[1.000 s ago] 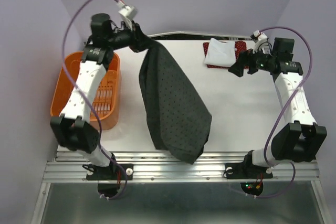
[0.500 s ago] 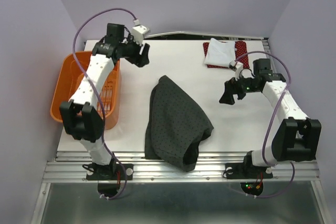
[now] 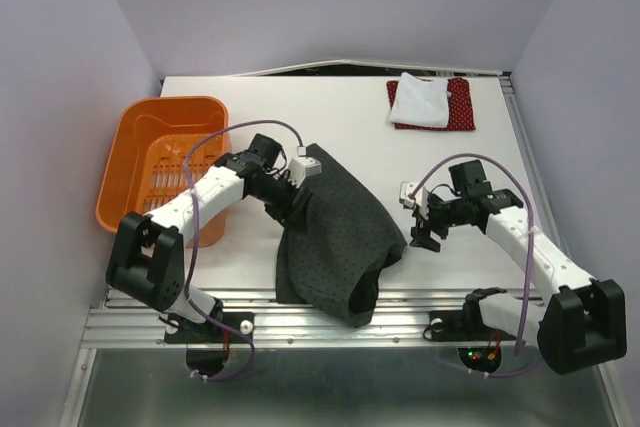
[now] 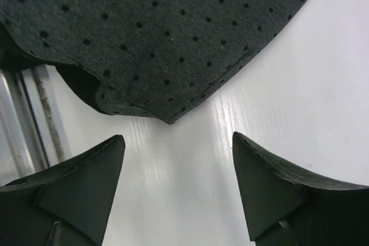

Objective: Fold and stack the skirts
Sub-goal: Flatten the skirt out

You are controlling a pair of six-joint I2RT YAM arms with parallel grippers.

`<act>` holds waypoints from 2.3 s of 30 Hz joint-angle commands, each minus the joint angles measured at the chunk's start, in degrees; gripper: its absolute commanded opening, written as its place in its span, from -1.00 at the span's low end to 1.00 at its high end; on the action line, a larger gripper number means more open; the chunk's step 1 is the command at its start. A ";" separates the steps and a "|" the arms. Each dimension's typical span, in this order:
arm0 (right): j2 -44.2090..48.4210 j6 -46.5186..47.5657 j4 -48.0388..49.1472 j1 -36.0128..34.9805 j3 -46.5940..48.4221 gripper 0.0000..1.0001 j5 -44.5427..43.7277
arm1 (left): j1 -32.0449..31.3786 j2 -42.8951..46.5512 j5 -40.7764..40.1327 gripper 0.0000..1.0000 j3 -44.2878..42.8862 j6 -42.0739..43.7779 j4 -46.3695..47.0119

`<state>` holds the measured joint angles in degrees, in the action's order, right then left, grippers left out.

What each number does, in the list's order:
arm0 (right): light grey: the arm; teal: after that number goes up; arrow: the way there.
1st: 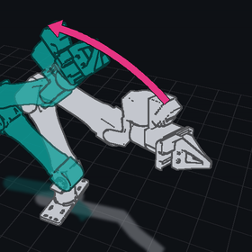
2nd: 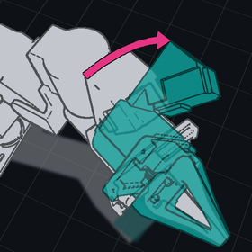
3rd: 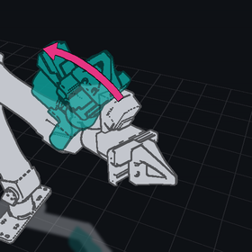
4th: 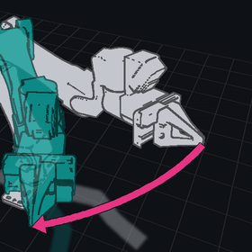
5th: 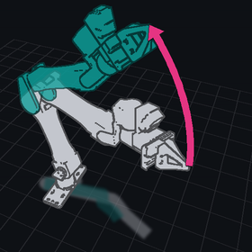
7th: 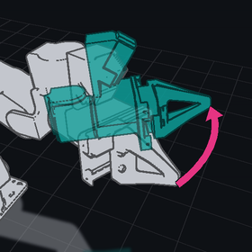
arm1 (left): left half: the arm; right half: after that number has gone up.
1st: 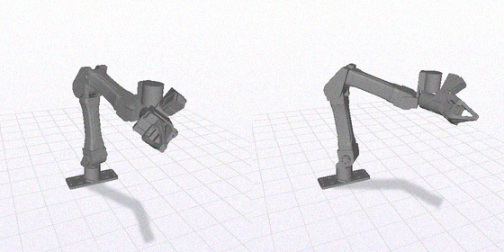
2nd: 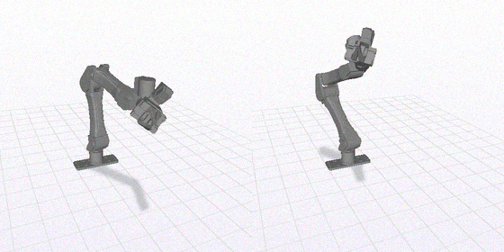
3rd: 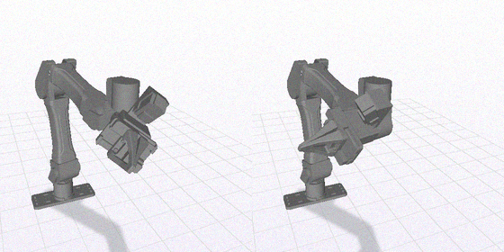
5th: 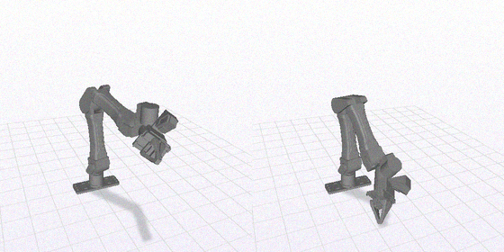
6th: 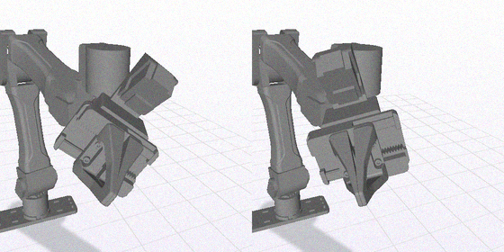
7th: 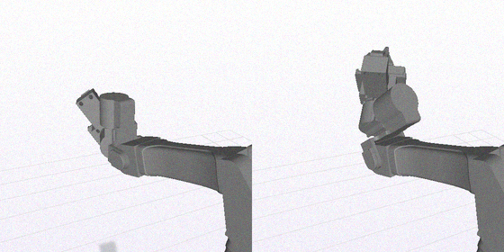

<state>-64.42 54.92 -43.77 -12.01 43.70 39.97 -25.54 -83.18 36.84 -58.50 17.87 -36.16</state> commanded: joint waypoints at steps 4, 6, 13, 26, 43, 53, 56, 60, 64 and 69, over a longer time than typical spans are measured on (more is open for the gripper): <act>-2.10 17.41 8.79 -2.67 -2.92 0.58 2.13 | -2.06 -11.64 -1.76 0.28 -5.65 -3.28 2.51; -2.81 17.07 13.32 -3.98 -4.23 0.57 1.70 | -1.97 -15.94 -3.53 0.26 -8.72 -2.67 1.80; -6.84 23.82 18.63 -6.44 -6.79 0.46 1.52 | 0.84 -33.86 -9.58 0.19 -27.94 0.41 0.13; -16.70 16.55 23.11 -6.97 -0.11 0.35 0.12 | 2.16 -52.61 -22.24 0.21 -63.40 6.56 -3.66; -14.95 8.27 35.50 -13.21 -6.16 0.29 -6.83 | 6.82 0.76 -10.56 0.50 -18.98 -16.44 20.77; -16.17 8.11 38.66 -14.62 -7.93 0.00 -9.20 | 6.73 17.52 -9.69 0.49 1.88 -21.47 18.85; -17.66 1.18 46.20 -14.62 -7.67 -0.68 -13.41 | 6.47 19.54 -9.59 0.48 6.72 -22.35 19.55; -19.69 -7.34 53.08 -14.62 -4.69 -0.99 -21.14 | 4.89 18.93 -10.82 0.43 6.12 -21.74 19.38; -20.57 -24.87 52.04 -14.62 4.43 -0.99 -29.22 | 3.66 17.96 -13.28 0.40 5.33 -21.91 18.50; -20.39 -43.99 49.75 -14.09 14.03 -0.99 -36.44 | 1.20 19.54 -15.75 0.41 4.19 -22.26 18.23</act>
<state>-85.76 29.17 2.26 -26.30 50.04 11.86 -22.59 -65.84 23.05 -50.92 -3.88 -19.11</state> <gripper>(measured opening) 0.048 0.702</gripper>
